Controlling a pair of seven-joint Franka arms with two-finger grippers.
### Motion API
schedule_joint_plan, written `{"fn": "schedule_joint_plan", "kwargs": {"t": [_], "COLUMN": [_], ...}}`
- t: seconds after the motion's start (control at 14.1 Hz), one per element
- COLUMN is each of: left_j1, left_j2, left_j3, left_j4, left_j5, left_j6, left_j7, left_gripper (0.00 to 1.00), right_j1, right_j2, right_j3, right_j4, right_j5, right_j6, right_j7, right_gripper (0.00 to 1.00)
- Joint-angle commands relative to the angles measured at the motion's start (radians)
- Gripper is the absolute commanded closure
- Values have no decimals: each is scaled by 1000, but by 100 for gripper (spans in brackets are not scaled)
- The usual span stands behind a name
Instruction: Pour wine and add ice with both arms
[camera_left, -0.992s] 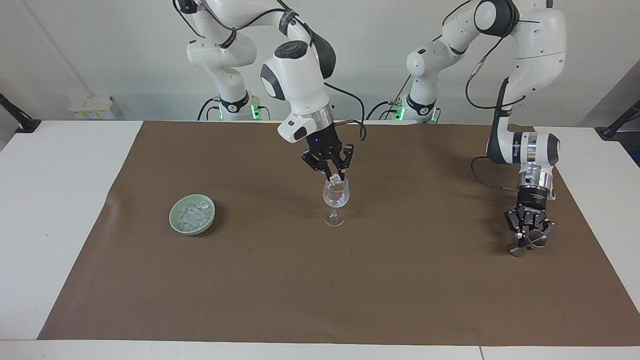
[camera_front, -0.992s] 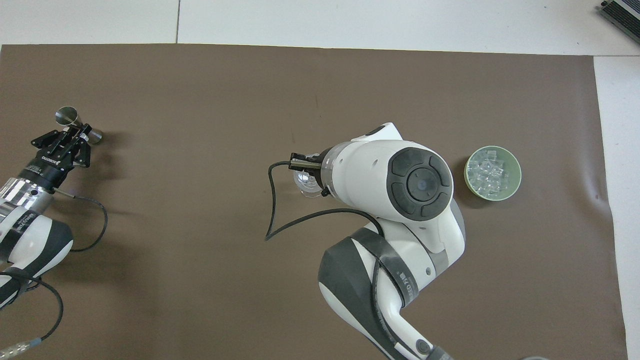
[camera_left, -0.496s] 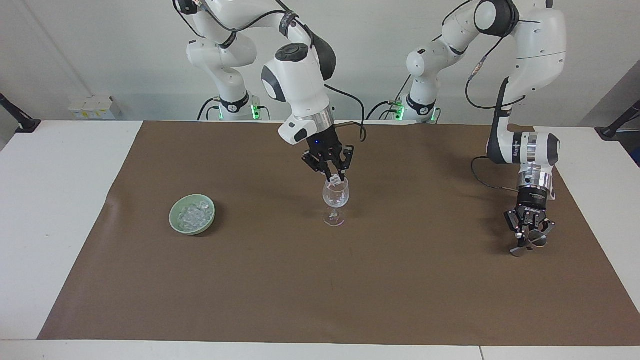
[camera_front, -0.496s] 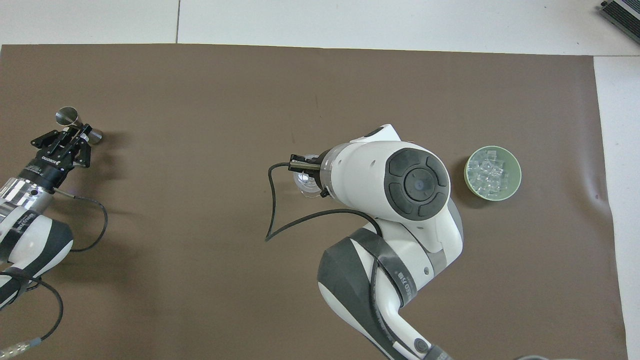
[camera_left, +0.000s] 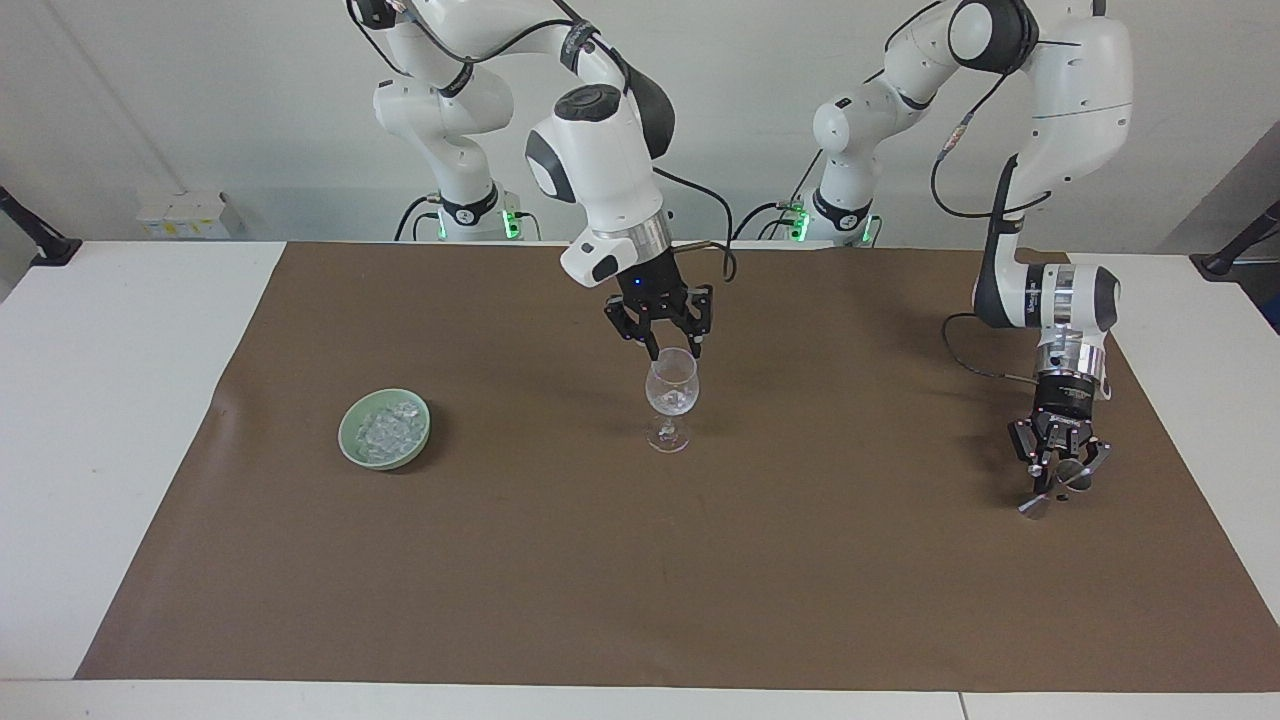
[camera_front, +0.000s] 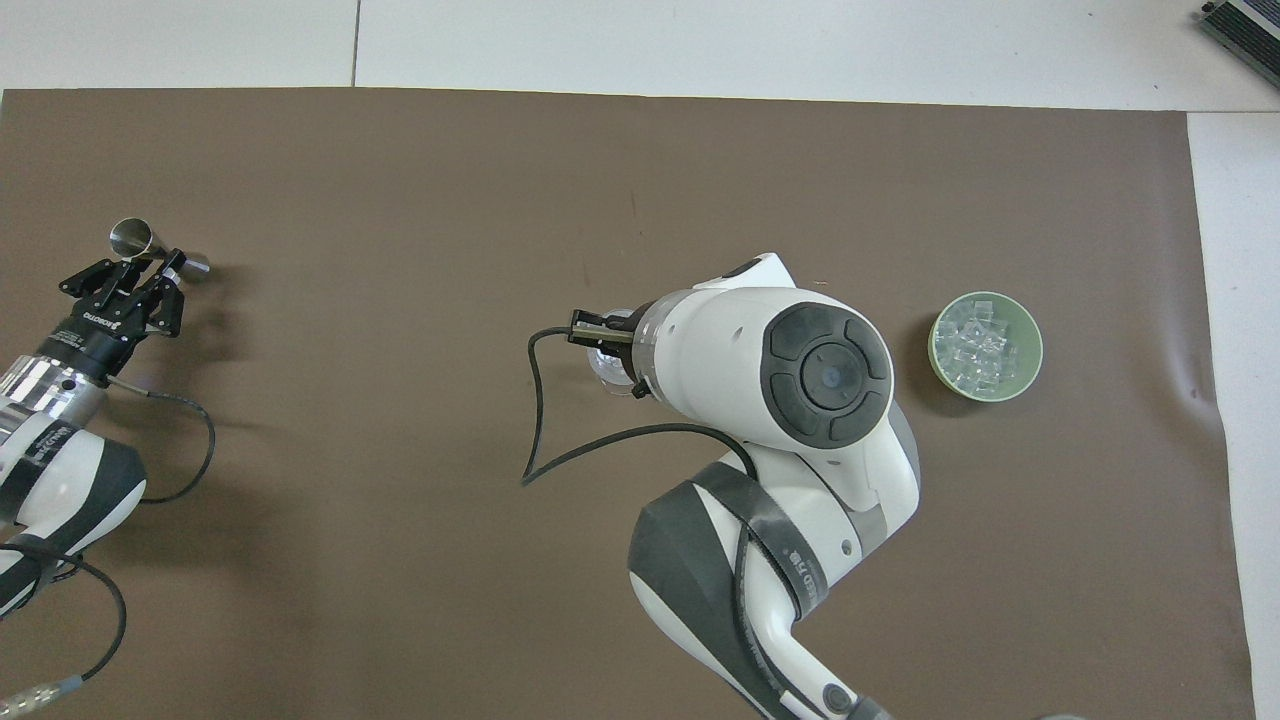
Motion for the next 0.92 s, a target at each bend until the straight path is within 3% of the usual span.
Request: {"fn": "schedule_joint_plan", "kwargs": {"t": [0.0, 0.35, 0.64, 0.71, 0.78, 0.85], "left_j1": [4, 13, 17, 17, 13, 13], "left_j2": [11, 11, 8, 5, -3, -7], "left_j3": [-3, -3, -3, -3, -3, -3], "left_j4": [15, 17, 20, 18, 18, 17], "left_j5": [13, 15, 18, 19, 19, 19], "left_j6": [3, -1, -11, -7, -1, 0], "left_j7": [-7, -7, -10, -11, -16, -17], "left_gripper": [59, 43, 28, 20, 0, 0], "right_j1": [-8, -20, -20, -20, -26, -35], "right_j2": [7, -3, -29, -41, -60, -74], "right_j3": [4, -70, -142, -162, -180, -191], "right_j4": [19, 60, 91, 93, 93, 93], "right_j5": [-57, -80, -83, -83, -83, -83], "right_j6": [8, -18, -105, -138, -175, -208], "right_j7": [35, 17, -74, -100, -141, -187], "right_gripper": [0, 0, 0, 0, 0, 0]}}
